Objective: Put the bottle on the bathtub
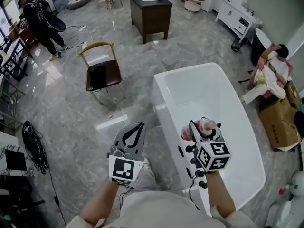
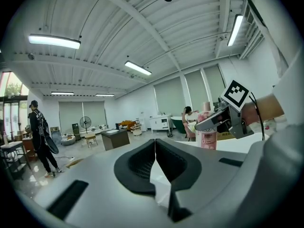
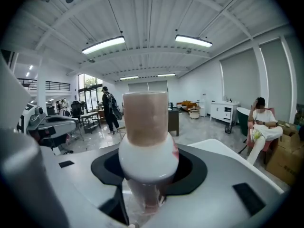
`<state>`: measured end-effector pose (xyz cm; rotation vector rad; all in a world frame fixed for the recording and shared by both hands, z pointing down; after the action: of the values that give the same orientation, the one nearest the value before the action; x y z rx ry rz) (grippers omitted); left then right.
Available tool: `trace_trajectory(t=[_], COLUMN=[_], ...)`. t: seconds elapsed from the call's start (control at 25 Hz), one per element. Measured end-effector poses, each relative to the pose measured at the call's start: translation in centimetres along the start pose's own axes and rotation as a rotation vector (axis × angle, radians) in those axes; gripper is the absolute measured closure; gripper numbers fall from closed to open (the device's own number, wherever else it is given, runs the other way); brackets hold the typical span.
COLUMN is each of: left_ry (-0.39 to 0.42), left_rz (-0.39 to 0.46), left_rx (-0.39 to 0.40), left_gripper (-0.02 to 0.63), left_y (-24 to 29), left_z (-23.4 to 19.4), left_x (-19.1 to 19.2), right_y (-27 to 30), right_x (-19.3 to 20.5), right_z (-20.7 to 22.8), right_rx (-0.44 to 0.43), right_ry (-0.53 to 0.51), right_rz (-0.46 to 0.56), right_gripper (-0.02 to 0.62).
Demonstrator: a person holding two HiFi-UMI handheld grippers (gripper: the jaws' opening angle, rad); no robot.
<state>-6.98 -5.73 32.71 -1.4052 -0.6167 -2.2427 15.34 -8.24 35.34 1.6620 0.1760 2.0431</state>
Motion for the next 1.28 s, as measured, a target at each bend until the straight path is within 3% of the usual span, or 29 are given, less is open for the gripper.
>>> trace_trajectory(t=[0.28,0.56,0.8,0.96,1.16,1.28], left_ry=[-0.025,-0.029,-0.049,-0.137,-0.097,-0.114], left_rz=[-0.025,-0.056,-0.101,-0.06,-0.087,-0.113], left_rx=[0.049,0.081,0.073,0.012,0.024,0.04], left_gripper=[0.584,0.584,0.584,0.584,0.584,0.583], left_y=[7.8,13.7,17.9,20.2,23.3,24.7], left_z=[-4.4,-5.1,-4.2,-4.0,-2.6,-1.9], left_x=[4.6,9.0,12.9,14.9,18.1,20.2], right_y=[10.1,17.1,21.4,24.3,28.1,30.2], right_x=[0.4,2.9,6.3,9.0,11.7,13.3], right_z=[2.6,6.1,9.8,11.1,12.8,13.8], right_rx=[0.114,0.182,0.177,0.163,0.159,0.165], right_ry=[0.048,0.043,0.068,0.082,0.075,0.068], right_rz=[0.002,0.013,-0.016,-0.022,-0.014,-0.03], right_gripper=[0.362,0.362,0.362,0.362,0.361,0.36])
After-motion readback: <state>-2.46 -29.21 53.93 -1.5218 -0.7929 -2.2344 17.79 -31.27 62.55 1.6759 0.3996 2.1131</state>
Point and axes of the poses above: the fingertips, and each gripper's own axes: y forward along the fingers, z to its right, x out of its underside, the point moved 3 cm from there along -y, backward along the fingers, and after that the axes turned 11 degrees about y, right-handed, at the moved point
